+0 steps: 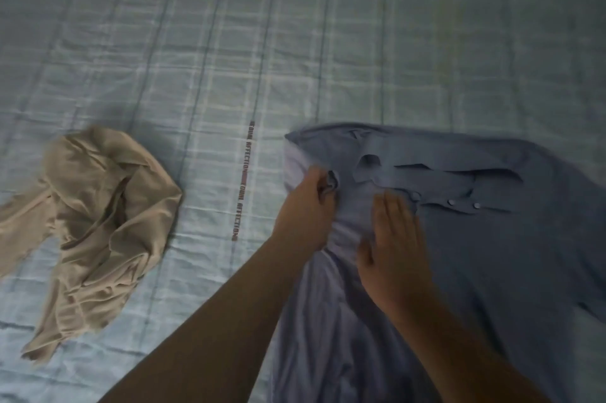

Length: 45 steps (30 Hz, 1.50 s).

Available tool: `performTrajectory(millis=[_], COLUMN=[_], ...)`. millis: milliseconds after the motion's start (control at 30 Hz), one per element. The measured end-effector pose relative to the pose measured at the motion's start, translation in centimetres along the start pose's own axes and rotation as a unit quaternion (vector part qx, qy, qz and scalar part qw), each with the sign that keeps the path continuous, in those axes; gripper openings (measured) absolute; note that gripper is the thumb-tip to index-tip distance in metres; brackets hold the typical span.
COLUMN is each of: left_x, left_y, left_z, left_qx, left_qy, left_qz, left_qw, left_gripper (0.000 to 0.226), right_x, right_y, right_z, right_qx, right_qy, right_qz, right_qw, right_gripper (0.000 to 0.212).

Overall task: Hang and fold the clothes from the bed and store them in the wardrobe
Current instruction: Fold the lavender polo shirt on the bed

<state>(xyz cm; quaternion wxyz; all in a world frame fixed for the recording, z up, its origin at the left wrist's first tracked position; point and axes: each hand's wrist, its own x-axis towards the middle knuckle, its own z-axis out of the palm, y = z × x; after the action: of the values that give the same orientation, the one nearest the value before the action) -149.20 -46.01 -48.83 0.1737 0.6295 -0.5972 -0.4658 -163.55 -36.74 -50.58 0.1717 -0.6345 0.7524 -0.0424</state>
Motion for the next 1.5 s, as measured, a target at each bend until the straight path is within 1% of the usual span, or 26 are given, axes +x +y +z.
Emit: performTrajectory(millis=[33, 67, 167, 200, 233, 267, 300, 333, 367, 433, 467, 500, 533, 600, 667, 733, 833, 933, 1033, 1100, 1167, 1233, 1300, 1367, 1433, 1500], left_x=[-0.2, -0.3, -0.2, -0.1, 0.0, 0.0, 0.1, 0.2, 0.6, 1.6, 2.5, 3.5, 4.4, 6.0, 6.9, 7.2, 7.0, 6.8, 6.9, 6.8, 6.2, 5.4, 4.5, 3.6, 2.6, 1.6], left_y=[0.4, 0.8, 1.7, 2.0, 2.3, 2.7, 3.2, 3.8, 4.4, 5.7, 6.3, 6.7, 7.0, 6.8, 5.3, 3.5, 1.3, 0.2, 0.5, 1.3, 2.5, 4.4, 6.6, 9.0, 11.4, 13.6], left_z=[1.5, 2.9, 5.8, 6.2, 6.3, 6.2, 6.0, 5.8, 5.7, 5.9, 6.2, 6.6, 7.1, 8.2, 8.9, 9.5, 9.5, 9.1, 9.0, 9.0, 9.3, 10.3, 12.2, 14.9, 18.4, 22.3], left_qx=[0.034, 0.061, 0.102, 0.139, 0.18, 0.212, 0.234, 0.237, 0.228, 0.229, 0.255, 0.297, 0.345, 0.42, 0.45, 0.474, 0.479, 0.47, 0.465, 0.463, 0.454, 0.43, 0.393, 0.359, 0.336, 0.337], left_qy=[-0.016, -0.031, -0.097, -0.101, -0.085, -0.048, -0.001, 0.042, 0.067, 0.062, 0.047, 0.025, 0.003, -0.021, -0.024, -0.035, -0.046, -0.048, -0.058, -0.052, -0.024, -0.014, -0.025, -0.041, -0.064, -0.094], left_qz=[0.008, 0.014, -0.029, -0.033, -0.025, -0.006, 0.026, 0.074, 0.137, 0.254, 0.291, 0.304, 0.294, 0.237, 0.185, 0.167, 0.167, 0.176, 0.167, 0.158, 0.158, 0.164, 0.185, 0.235, 0.287, 0.327], left_qw=[0.999, 0.998, 0.99, 0.985, 0.98, 0.976, 0.972, 0.968, 0.962, 0.937, 0.921, 0.905, 0.891, 0.876, 0.873, 0.864, 0.861, 0.864, 0.867, 0.87, 0.876, 0.888, 0.9, 0.902, 0.895, 0.878], left_gripper=[0.005, 0.009, 0.035, 0.033, 0.026, 0.019, 0.016, 0.017, 0.02, 0.031, 0.039, 0.048, 0.055, 0.062, 0.066, 0.072, 0.08, 0.082, 0.083, 0.082, 0.081, 0.078, 0.073, 0.068, 0.064, 0.061], right_x=[0.0, 0.1, 1.0, 1.4, 1.9, 2.4, 3.0, 3.6, 4.2, 5.3, 5.9, 6.4, 6.9, 7.6, 7.7, 7.3, 6.4, 6.4, 6.6, 6.5, 6.0, 4.6, 2.5, 0.3, -1.9, -3.6], right_y=[1.3, 2.5, 5.7, 6.8, 7.9, 8.8, 9.7, 10.6, 11.4, 12.6, 13.1, 13.7, 14.2, 15.5, 16.5, 17.6, 19.0, 19.5, 19.8, 20.0, 20.3, 21.0, 22.2, 24.3, 27.3, 30.7], right_z=[-0.6, -1.2, -2.2, -2.5, -2.8, -3.1, -3.5, -4.0, -4.6, -5.7, -6.2, -6.5, -6.8, -6.7, -5.8, -4.2, -2.2, -1.4, -1.6, -2.4, -3.7, -5.1, -6.1, -7.0, -7.8, -8.5], right_qx=[0.001, 0.001, -0.007, -0.007, -0.009, -0.01, -0.006, 0.002, 0.009, 0.003, -0.006, -0.014, -0.024, -0.052, -0.074, -0.084, -0.085, -0.08, -0.074, -0.047, -0.01, 0.019, 0.04, 0.059, 0.059, 0.058], right_qy=[0.003, 0.003, -0.003, 0.001, 0.005, 0.01, 0.02, 0.036, 0.053, 0.074, 0.079, 0.083, 0.084, 0.074, 0.047, 0.03, 0.017, 0.015, 0.003, -0.011, 0.004, 0.036, 0.068, 0.1, 0.126, 0.139], right_qz=[0.009, 0.018, 0.032, 0.034, 0.035, 0.036, 0.039, 0.043, 0.045, 0.039, 0.035, 0.034, 0.036, 0.045, 0.052, 0.054, 0.044, 0.038, 0.036, 0.026, 0.009, 0.012, 0.036, 0.071, 0.105, 0.155], right_qw=[1.0, 1.0, 0.999, 0.999, 0.999, 0.999, 0.999, 0.998, 0.998, 0.996, 0.996, 0.996, 0.995, 0.995, 0.995, 0.995, 0.995, 0.996, 0.997, 0.998, 1.0, 0.999, 0.996, 0.991, 0.985, 0.976], right_gripper=[0.074, 0.075, 0.073, 0.071, 0.069, 0.067, 0.066, 0.065, 0.064, 0.062, 0.061, 0.062, 0.063, 0.063, 0.064, 0.065, 0.067, 0.068, 0.07, 0.066, 0.061, 0.059, 0.055, 0.05, 0.047, 0.044])
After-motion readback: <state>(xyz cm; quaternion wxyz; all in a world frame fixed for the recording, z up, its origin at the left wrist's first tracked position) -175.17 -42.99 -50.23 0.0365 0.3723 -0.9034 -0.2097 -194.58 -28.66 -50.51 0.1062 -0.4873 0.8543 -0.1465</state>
